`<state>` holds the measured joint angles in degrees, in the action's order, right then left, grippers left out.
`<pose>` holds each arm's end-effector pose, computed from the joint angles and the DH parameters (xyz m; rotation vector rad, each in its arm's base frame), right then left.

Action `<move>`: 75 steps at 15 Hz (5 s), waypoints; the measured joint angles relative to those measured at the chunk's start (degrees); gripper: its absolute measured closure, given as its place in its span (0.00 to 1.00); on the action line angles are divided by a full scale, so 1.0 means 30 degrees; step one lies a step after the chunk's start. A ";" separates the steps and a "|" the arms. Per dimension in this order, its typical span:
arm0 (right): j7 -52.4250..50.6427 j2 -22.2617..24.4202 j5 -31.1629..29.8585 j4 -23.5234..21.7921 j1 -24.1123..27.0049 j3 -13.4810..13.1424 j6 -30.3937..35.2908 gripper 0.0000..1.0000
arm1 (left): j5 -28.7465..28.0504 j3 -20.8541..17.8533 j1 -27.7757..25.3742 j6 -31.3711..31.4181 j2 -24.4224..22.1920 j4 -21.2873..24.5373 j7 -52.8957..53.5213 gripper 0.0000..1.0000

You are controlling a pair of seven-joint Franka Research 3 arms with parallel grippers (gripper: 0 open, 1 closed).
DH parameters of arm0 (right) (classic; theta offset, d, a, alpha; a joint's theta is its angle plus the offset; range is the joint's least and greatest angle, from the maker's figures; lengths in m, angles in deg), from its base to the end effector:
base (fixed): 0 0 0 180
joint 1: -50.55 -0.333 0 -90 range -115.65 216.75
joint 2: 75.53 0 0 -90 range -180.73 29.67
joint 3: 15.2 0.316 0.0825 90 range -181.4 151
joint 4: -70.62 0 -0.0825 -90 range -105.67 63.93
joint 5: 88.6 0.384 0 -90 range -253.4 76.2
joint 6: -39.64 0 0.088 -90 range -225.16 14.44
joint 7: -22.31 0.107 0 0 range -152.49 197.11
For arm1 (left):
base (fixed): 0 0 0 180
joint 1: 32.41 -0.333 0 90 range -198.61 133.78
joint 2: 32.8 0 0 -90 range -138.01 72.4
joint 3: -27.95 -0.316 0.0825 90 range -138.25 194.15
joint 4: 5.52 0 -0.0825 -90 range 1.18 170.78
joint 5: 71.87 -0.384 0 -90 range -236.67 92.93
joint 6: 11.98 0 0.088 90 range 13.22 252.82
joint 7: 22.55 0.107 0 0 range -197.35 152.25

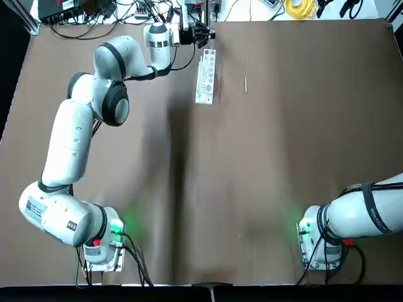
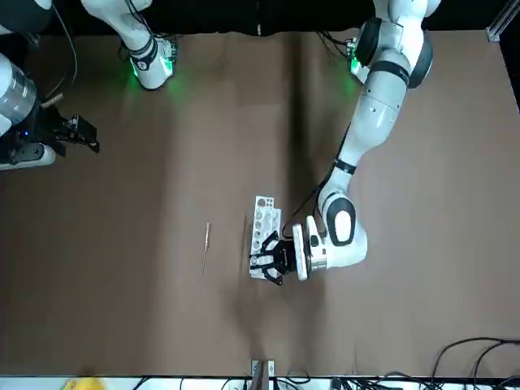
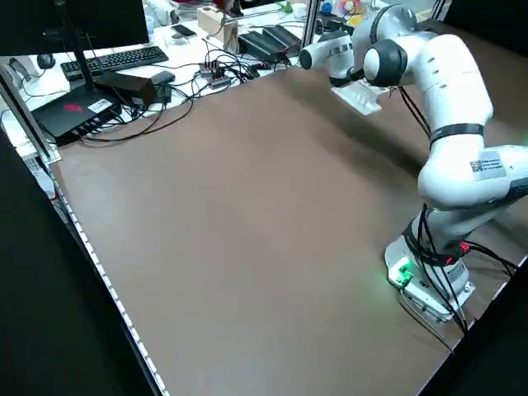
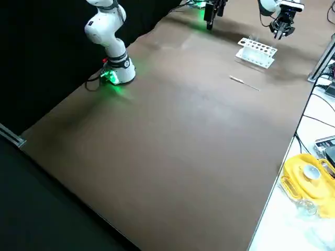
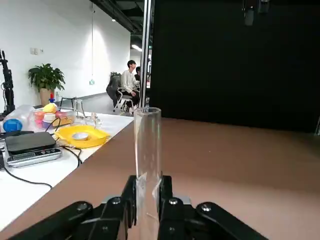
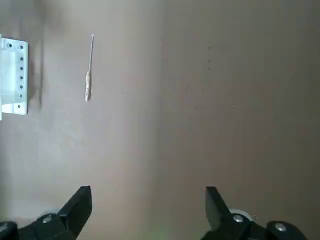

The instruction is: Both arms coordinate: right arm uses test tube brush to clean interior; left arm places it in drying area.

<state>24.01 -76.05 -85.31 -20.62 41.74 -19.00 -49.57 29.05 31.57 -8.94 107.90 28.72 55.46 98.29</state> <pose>0.5522 0.0548 0.6083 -3.0853 -0.0884 0.0737 0.7003 -0.3899 0.2161 1.3741 -1.1611 1.1863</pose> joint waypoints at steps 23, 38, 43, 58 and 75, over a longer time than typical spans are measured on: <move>-0.0077 0.0001 -0.0071 -0.0058 0.1225 -0.0409 -0.0588 0.00 | -0.6483 -0.0088 -0.1087 -0.3625 -0.2450 0.0753 -3.1772 0.77; -0.0077 0.0001 -0.0049 -0.0057 0.1116 -0.0264 -0.1068 0.00 | -0.4134 -0.0065 -0.2207 -0.8359 -0.2007 0.1357 -5.5337 0.77; -0.0077 0.0001 -0.0049 -0.0057 0.1103 -0.0254 -0.1071 0.00 | -0.2052 -0.0069 -0.2304 -0.8534 -0.0537 0.1429 -5.6620 0.77; -0.0073 0.0000 -0.0056 -0.0180 0.1157 -0.0311 -0.1182 0.00 | 0.0425 -0.0085 -0.2515 -0.7514 0.1664 0.1339 -5.6739 0.77; -0.0074 0.0001 -0.0054 -0.0180 0.1186 -0.0256 -0.1668 0.00 | 0.2411 -0.0045 -0.2200 -0.5917 0.2156 0.1011 -5.3845 0.77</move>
<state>23.79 -76.05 -85.48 -21.16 45.29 -19.77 -54.57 36.28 31.44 -15.54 90.15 35.19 58.49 -63.25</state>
